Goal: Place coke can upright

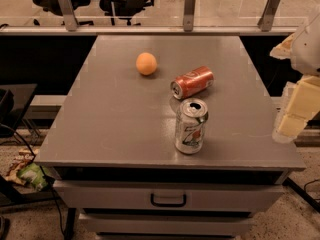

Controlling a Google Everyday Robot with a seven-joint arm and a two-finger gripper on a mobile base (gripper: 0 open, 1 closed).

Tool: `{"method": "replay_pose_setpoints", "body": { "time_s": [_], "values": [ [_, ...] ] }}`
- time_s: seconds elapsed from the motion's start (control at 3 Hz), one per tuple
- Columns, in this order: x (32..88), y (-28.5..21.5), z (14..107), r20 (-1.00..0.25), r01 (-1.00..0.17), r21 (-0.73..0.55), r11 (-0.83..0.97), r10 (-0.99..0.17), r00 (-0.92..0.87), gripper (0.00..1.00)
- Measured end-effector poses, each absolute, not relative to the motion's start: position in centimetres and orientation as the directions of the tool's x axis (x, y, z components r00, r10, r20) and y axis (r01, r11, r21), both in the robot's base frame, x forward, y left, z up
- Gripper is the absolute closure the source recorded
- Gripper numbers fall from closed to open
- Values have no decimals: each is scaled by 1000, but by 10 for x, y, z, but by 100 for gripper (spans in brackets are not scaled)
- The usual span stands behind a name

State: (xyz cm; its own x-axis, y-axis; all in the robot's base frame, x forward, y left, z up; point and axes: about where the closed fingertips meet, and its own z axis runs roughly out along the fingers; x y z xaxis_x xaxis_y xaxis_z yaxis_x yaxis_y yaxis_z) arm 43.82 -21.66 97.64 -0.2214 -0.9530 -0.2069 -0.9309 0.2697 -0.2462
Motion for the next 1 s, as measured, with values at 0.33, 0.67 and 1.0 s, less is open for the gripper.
{"method": "replay_pose_setpoints", "body": {
  "time_s": [0.33, 0.67, 1.0],
  "values": [
    [443, -214, 976, -209, -933, -246, 262, -954, -213, 0],
    [456, -209, 974, -215, -939, -242, 243, -958, -193, 0],
    [486, -191, 963, -230, -956, -237, 172, -966, -116, 0]
  ]
}}
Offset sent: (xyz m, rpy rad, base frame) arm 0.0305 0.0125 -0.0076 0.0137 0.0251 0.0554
